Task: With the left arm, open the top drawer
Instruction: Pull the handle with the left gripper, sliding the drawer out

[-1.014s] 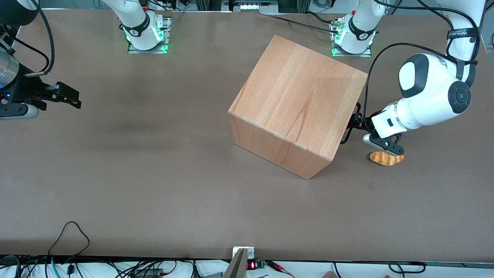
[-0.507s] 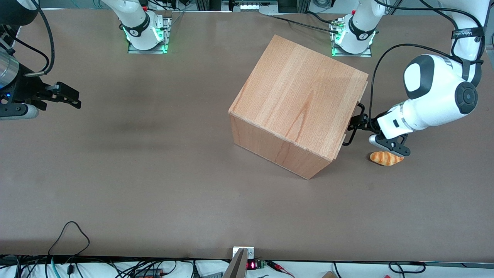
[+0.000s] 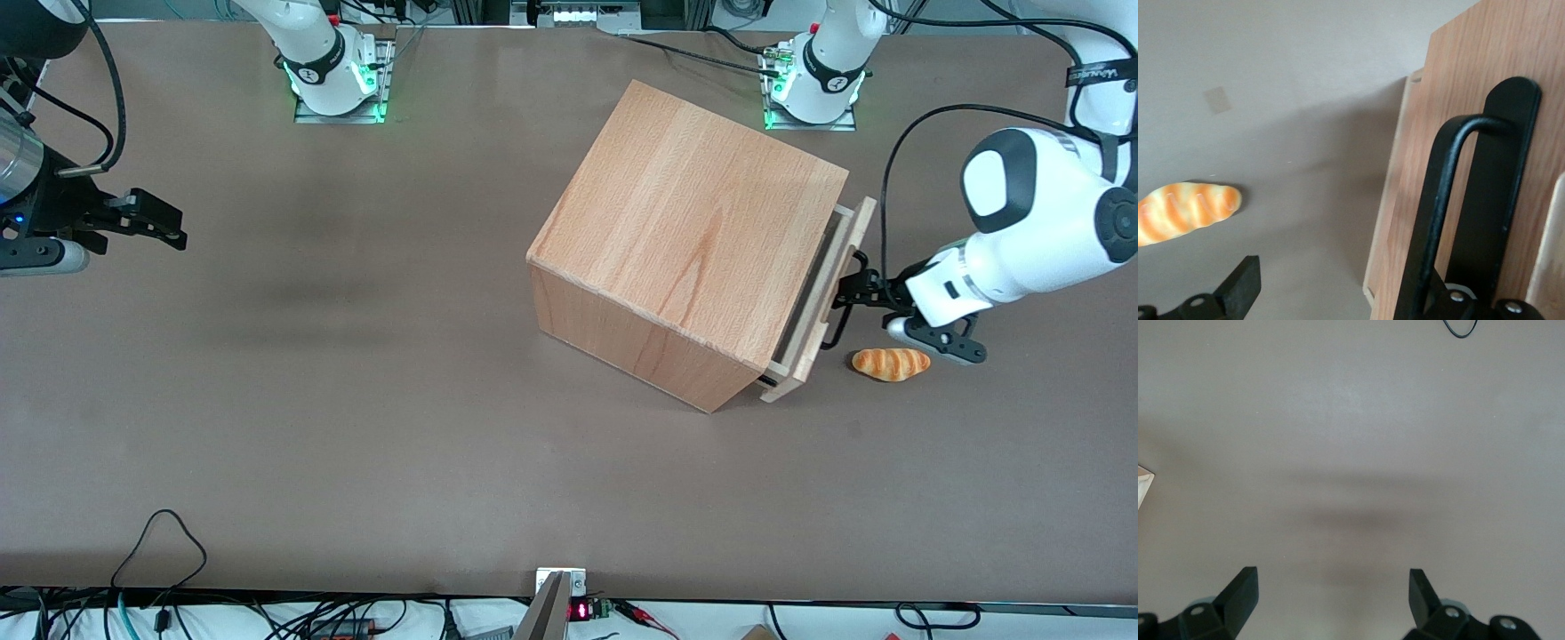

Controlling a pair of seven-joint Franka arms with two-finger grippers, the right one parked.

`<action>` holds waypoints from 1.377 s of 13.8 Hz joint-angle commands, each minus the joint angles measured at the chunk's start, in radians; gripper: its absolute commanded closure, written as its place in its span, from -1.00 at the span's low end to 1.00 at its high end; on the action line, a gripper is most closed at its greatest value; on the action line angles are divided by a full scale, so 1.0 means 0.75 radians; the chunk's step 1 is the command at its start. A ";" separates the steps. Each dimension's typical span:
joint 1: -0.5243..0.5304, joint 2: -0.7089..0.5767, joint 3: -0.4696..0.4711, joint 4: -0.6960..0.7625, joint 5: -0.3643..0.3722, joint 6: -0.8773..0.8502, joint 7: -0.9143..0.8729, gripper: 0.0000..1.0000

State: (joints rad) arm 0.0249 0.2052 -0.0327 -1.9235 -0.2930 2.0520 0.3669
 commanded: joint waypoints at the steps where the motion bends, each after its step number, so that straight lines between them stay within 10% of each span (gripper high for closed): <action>1: 0.016 -0.008 0.039 0.012 0.081 0.025 0.042 -1.00; 19: 0.079 0.035 0.168 0.168 0.145 0.046 0.159 -1.00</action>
State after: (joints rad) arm 0.0805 0.2222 0.0908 -1.8358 -0.2002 2.1145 0.4713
